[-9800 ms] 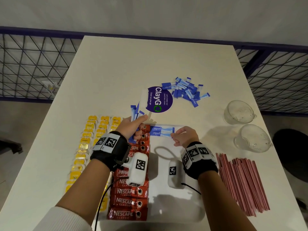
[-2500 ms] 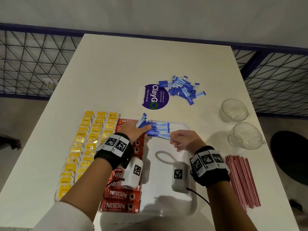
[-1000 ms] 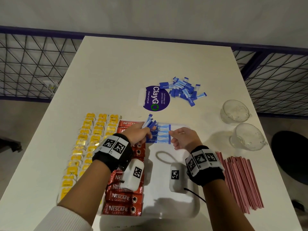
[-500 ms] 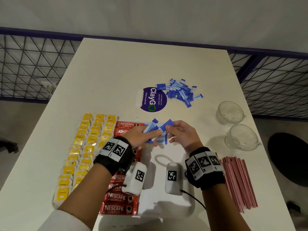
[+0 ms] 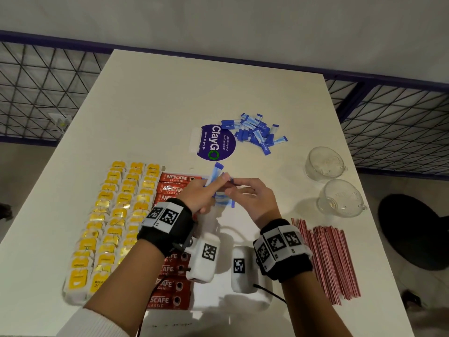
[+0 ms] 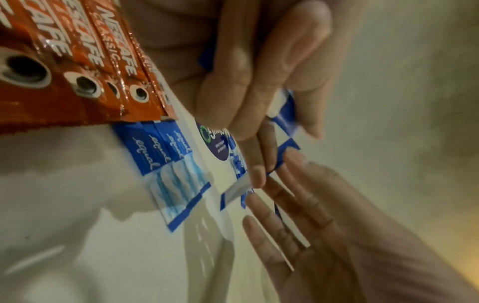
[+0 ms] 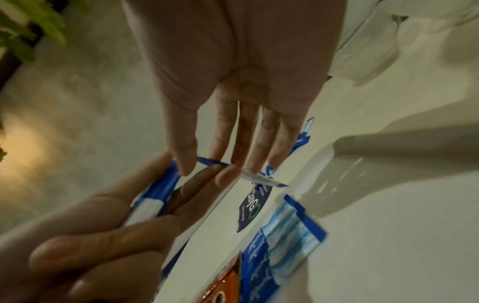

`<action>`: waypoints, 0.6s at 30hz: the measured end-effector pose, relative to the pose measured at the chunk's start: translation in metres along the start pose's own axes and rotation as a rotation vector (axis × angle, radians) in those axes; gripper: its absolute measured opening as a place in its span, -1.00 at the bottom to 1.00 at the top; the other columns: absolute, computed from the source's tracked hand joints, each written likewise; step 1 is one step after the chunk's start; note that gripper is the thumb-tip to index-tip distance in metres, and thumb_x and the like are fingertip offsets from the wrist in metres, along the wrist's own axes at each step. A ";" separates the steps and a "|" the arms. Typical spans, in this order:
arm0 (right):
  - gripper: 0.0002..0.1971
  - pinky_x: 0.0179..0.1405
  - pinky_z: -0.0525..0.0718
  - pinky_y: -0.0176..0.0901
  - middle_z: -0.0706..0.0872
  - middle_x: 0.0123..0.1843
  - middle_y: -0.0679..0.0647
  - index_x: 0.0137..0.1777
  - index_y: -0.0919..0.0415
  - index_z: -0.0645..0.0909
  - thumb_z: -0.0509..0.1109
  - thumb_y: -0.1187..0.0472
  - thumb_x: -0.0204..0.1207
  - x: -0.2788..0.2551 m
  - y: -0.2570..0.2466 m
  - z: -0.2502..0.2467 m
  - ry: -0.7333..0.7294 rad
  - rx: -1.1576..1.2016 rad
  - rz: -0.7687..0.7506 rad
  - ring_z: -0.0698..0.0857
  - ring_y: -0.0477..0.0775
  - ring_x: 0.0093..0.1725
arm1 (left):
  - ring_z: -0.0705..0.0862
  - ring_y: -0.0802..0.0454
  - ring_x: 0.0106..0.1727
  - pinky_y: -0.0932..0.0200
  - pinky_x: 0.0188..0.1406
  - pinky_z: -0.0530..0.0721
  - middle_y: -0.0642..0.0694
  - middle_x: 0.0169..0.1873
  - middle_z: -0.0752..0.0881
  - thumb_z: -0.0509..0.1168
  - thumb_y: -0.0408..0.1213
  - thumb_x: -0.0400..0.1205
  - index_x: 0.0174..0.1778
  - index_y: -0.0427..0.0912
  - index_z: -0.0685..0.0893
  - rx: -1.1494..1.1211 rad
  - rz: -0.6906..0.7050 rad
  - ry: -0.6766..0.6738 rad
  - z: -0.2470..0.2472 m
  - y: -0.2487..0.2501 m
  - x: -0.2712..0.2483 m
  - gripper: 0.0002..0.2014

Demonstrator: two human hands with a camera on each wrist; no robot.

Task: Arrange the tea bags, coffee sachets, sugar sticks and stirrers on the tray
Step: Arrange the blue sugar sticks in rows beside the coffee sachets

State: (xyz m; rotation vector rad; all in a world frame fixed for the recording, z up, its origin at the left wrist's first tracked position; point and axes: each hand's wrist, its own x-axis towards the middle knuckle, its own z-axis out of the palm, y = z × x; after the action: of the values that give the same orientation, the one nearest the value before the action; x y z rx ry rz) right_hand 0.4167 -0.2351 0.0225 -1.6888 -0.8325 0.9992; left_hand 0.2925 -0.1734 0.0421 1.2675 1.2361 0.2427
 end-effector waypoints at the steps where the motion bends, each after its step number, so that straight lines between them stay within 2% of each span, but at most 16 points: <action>1: -0.73 -0.21 0.54 -0.62 0.62 -0.02 0.03 0.09 0.32 0.69 0.51 0.39 0.37 -0.001 0.000 0.000 -0.019 -0.060 -0.050 0.59 -0.20 -0.17 | 0.23 0.17 -0.78 0.40 -0.79 0.20 -0.07 -0.65 0.30 0.19 0.11 0.61 -0.36 -0.20 0.59 -0.009 -0.006 0.004 -0.002 -0.001 0.000 -0.56; 4: -0.68 -0.12 0.44 -0.69 0.50 0.04 0.00 0.21 0.29 0.67 0.45 0.39 0.44 -0.001 -0.001 0.001 -0.097 -0.231 -0.137 0.53 -0.18 -0.08 | 0.25 0.13 -0.76 0.34 -0.74 0.24 -0.01 -0.74 0.34 0.33 0.02 0.56 -0.43 -0.16 0.53 0.005 0.006 0.022 -0.008 -0.006 0.004 -0.64; 7: -0.74 -0.03 0.45 -0.61 0.45 0.02 -0.02 0.18 0.26 0.69 0.39 0.38 0.50 0.000 -0.002 0.001 -0.081 -0.266 -0.154 0.52 -0.19 -0.05 | 0.24 0.17 -0.80 0.35 -0.78 0.21 0.07 -0.82 0.38 0.35 -0.17 0.59 -0.38 -0.17 0.58 -0.061 -0.017 0.039 -0.014 -0.010 0.007 -0.75; 9: -0.73 0.03 0.49 -0.56 0.42 0.08 0.00 0.23 0.20 0.66 0.34 0.34 0.55 0.003 -0.001 -0.001 -0.019 -0.249 -0.104 0.51 -0.08 -0.01 | 0.21 0.20 -0.80 0.38 -0.81 0.19 0.08 -0.74 0.56 0.30 -0.22 0.62 -0.19 -0.25 0.67 -0.134 -0.037 0.016 -0.017 -0.010 0.005 -0.83; 11: -0.71 -0.02 0.48 -0.58 0.45 0.08 -0.03 0.29 0.14 0.59 0.31 0.26 0.58 0.007 0.001 -0.006 0.014 -0.236 -0.017 0.52 -0.06 0.00 | 0.19 0.23 -0.79 0.41 -0.83 0.18 0.07 -0.60 0.71 0.25 -0.27 0.65 0.02 -0.36 0.65 -0.215 -0.046 -0.015 -0.020 -0.009 0.002 -0.80; 13: -0.73 -0.08 0.58 -0.42 0.57 -0.05 -0.04 0.28 0.14 0.57 0.30 0.21 0.60 0.010 0.002 -0.010 -0.021 -0.163 0.084 0.61 -0.08 -0.11 | 0.18 0.22 -0.81 0.43 -0.83 0.17 0.07 -0.72 0.64 0.22 -0.29 0.67 0.09 -0.40 0.61 -0.238 -0.060 -0.020 -0.022 -0.008 -0.003 -0.77; 15: -0.79 -0.33 0.62 -0.44 0.64 -0.24 0.04 0.19 0.32 0.60 0.28 0.31 0.60 0.009 0.000 -0.012 -0.081 -0.019 0.145 0.64 -0.21 -0.41 | 0.19 0.21 -0.83 0.44 -0.83 0.17 0.08 -0.81 0.54 0.22 -0.28 0.67 0.07 -0.40 0.63 -0.213 -0.061 -0.023 -0.023 -0.008 -0.005 -0.77; 16: -0.82 -0.41 0.61 -0.45 0.65 -0.30 0.10 0.14 0.39 0.61 0.28 0.36 0.60 0.009 -0.001 -0.012 -0.099 0.029 0.150 0.61 -0.23 -0.52 | 0.19 0.21 -0.84 0.43 -0.83 0.16 0.08 -0.83 0.51 0.22 -0.26 0.67 -0.01 -0.38 0.64 -0.176 -0.059 -0.026 -0.024 -0.009 -0.005 -0.78; 18: -0.89 -0.49 0.59 -0.45 0.63 -0.38 0.18 0.04 0.41 0.60 0.29 0.41 0.58 0.008 -0.003 -0.014 -0.109 0.050 0.139 0.57 -0.24 -0.62 | 0.20 0.22 -0.83 0.41 -0.82 0.16 0.09 -0.86 0.42 0.26 -0.20 0.65 -0.28 -0.28 0.59 -0.088 -0.068 -0.007 -0.027 -0.013 -0.002 -0.75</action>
State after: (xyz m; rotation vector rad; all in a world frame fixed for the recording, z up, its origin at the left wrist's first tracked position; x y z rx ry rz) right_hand 0.4323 -0.2327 0.0258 -1.6793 -0.7622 1.2059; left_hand 0.2646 -0.1637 0.0379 1.1483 1.2469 0.2408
